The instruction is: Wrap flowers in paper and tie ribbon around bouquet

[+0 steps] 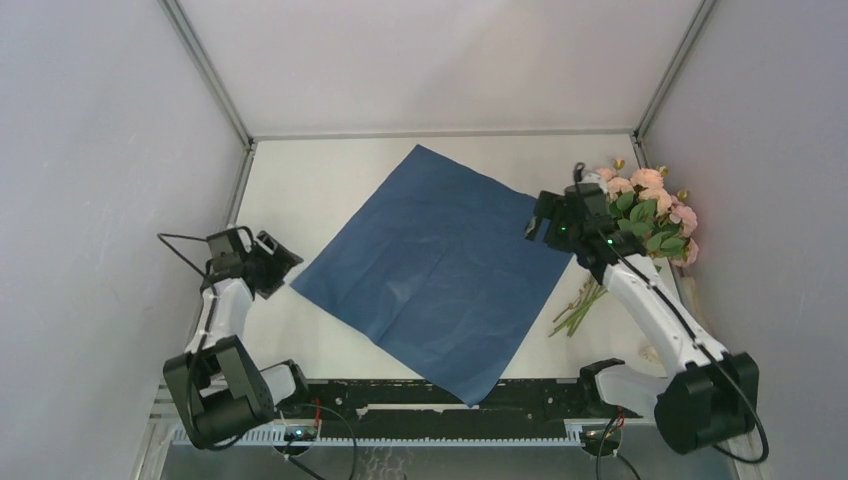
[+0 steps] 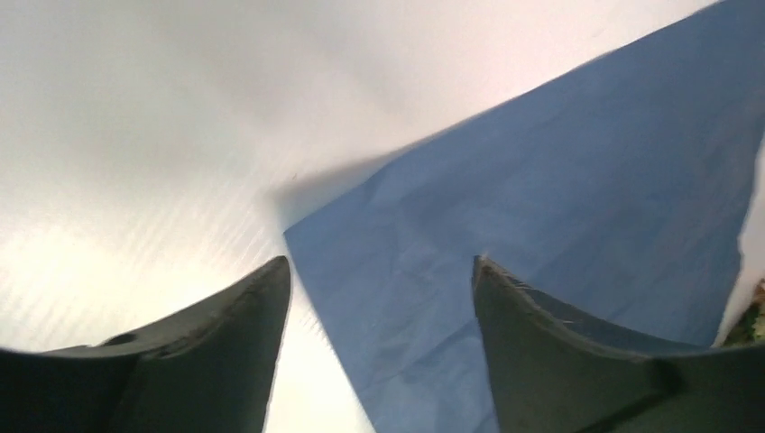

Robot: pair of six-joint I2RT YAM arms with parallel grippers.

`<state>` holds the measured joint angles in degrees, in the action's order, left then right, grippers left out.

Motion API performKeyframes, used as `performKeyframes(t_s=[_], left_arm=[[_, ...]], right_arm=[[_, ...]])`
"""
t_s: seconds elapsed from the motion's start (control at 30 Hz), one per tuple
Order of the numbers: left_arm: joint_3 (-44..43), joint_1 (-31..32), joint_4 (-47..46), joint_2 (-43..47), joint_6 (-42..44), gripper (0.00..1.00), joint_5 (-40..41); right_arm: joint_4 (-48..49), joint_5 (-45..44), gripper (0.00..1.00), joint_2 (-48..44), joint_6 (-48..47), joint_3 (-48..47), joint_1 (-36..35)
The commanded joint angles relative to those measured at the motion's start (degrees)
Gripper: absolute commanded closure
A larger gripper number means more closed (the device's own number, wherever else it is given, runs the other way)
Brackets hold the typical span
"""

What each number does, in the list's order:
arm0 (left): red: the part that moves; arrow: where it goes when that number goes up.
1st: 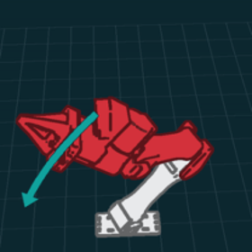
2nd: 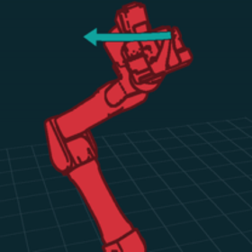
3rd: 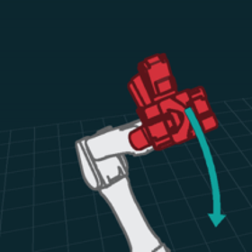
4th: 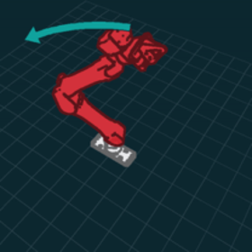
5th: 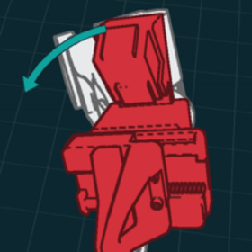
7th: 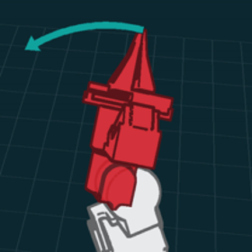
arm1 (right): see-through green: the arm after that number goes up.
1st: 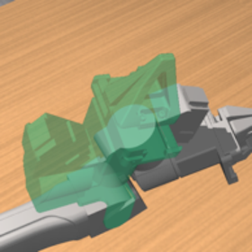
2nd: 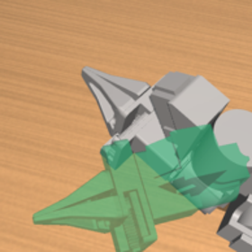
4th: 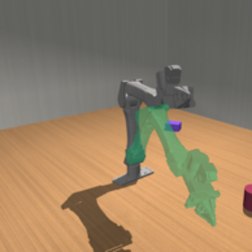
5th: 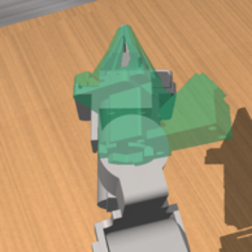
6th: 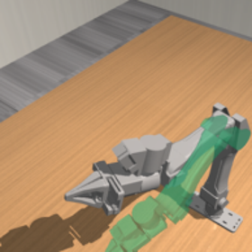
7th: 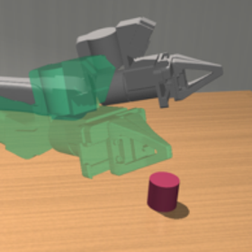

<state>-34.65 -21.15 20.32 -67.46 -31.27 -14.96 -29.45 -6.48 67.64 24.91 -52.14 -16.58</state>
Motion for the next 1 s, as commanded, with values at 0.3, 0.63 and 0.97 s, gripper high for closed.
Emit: performKeyframes(t_s=[0.3,0.63,0.97], left_arm=[[-11.5,33.4,11.9,0.0,46.6,0.48,-1.4],[-15.5,33.3,12.2,-18.4,50.4,0.58,10.4],[-22.2,28.8,20.9,-18.0,50.8,0.54,4.5]], right_arm=[[-3.4,3.4,0.23,-9.2,-1.2,4.9,11.5],[-1.3,10.2,0.4,14.3,-3.7,-1.9,9.5],[-5.3,-9.8,0.49,15.2,-5.8,-7.4,15.0]])
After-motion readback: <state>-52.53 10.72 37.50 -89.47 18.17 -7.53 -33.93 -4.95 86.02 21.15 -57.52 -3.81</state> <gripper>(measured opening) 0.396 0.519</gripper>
